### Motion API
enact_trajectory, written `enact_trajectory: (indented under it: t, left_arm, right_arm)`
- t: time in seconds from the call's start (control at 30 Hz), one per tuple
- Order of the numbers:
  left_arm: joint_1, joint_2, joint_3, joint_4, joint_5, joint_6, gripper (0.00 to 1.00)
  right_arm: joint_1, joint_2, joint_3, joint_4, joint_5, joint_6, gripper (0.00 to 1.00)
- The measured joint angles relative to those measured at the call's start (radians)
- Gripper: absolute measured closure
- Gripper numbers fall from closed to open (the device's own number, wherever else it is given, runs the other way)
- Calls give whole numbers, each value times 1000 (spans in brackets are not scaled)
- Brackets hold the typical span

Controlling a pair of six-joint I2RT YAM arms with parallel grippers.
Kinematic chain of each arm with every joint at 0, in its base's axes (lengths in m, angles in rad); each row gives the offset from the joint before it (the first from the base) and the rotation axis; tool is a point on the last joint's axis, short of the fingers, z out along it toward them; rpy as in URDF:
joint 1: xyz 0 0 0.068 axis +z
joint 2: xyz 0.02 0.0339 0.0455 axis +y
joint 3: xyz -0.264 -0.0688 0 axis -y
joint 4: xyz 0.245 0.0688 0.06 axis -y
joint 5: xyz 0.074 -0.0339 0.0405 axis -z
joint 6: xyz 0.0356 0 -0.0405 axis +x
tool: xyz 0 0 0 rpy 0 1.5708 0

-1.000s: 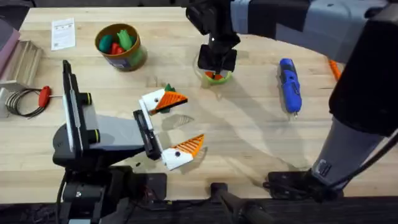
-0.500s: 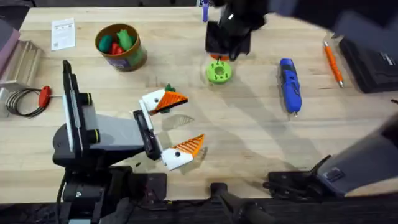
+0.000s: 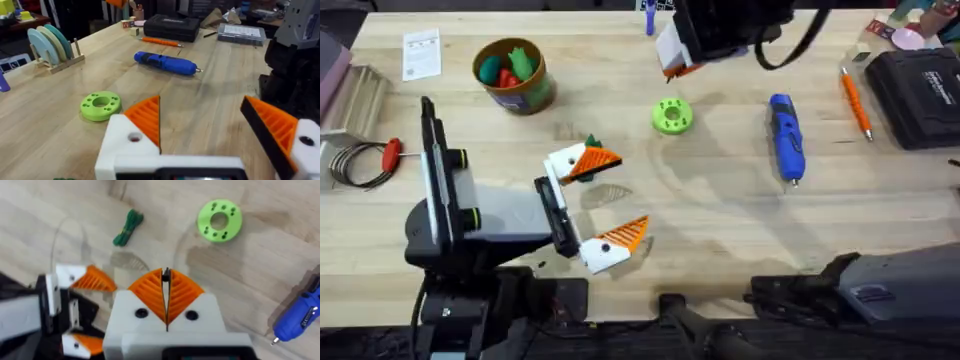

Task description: Pick up the gripper from the table and insert it into the empty holder that is missing its gripper. Then pick up a screw, insert it into the mounting hole, and use the screwdriver to tighten it. Finally, clean up the table by picking up the vegetable and placing it into the bucket.

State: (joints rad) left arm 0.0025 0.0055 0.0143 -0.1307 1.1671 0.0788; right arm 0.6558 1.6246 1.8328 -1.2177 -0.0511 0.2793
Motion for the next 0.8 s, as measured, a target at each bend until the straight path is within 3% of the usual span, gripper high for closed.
enact_trajectory:
  t: [0.3,0.8]
  left_arm:
    - [0,0,0,0,0,0,15]
    - [0,0,0,0,0,0,15]
  right_arm:
    - [140,8,89,-47,-30,-104,995]
    - [372,59,93,36,-41,-236,995]
